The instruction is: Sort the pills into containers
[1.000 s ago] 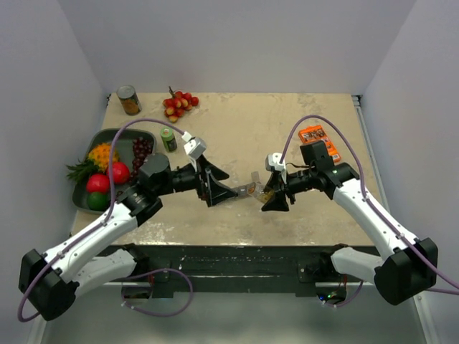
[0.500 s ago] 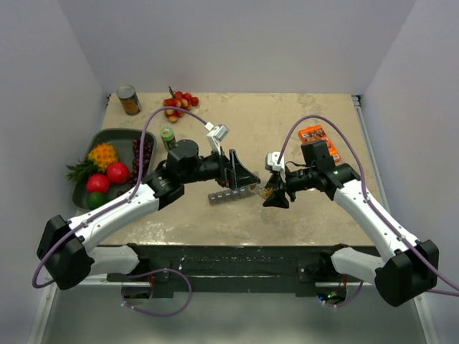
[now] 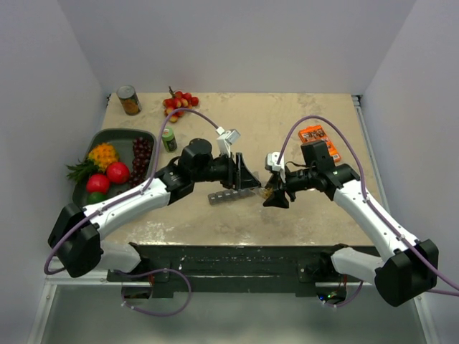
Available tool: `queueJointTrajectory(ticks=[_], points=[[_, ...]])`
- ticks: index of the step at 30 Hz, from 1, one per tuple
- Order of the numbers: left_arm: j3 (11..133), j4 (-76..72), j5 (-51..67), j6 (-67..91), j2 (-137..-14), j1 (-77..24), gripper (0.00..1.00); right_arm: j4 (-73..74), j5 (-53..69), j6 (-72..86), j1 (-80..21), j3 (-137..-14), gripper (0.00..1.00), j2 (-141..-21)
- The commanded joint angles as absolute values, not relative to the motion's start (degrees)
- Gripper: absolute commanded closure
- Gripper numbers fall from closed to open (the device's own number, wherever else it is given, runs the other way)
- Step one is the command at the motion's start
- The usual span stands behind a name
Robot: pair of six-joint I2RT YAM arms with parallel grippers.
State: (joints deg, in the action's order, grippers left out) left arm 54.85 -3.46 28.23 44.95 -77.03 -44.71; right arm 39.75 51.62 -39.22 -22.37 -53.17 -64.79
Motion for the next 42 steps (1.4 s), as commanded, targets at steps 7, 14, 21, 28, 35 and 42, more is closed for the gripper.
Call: queueJointTrajectory(ticks=[7,14,21,28,35,42], points=[[55.7,-6.9,44.3,35.4,-79.2,-45.1,0.94,37.4,54.9,-37.6,-22.2,-53.1,1.00,-64.2],[50.7,-6.0,49.7,-2.5,-74.5,-45.4,0.96,36.7,66.3,-34.1,-22.2,-52.5,1.00,-66.3],[43.2,-19.9,41.9,-12.8,-69.2,-45.3,0.40,36.1,68.6,-33.8,-22.1,-51.9,1.00,-67.4],[38.7,-35.9,40.4,6.3,-65.7,-43.8,0.01,36.8,66.2,-35.4,-22.1,-51.9,1.00,-66.6],[34.0,-35.3,33.3,24.4,-55.8,-40.9,0.01,36.9,63.3,-36.5,-22.2,-52.1,1.00,-65.2],[36.5,-15.8,22.6,40.1,-51.8,-37.2,0.01,37.0,57.0,-38.9,-22.1,-51.6,1.00,-63.2]])
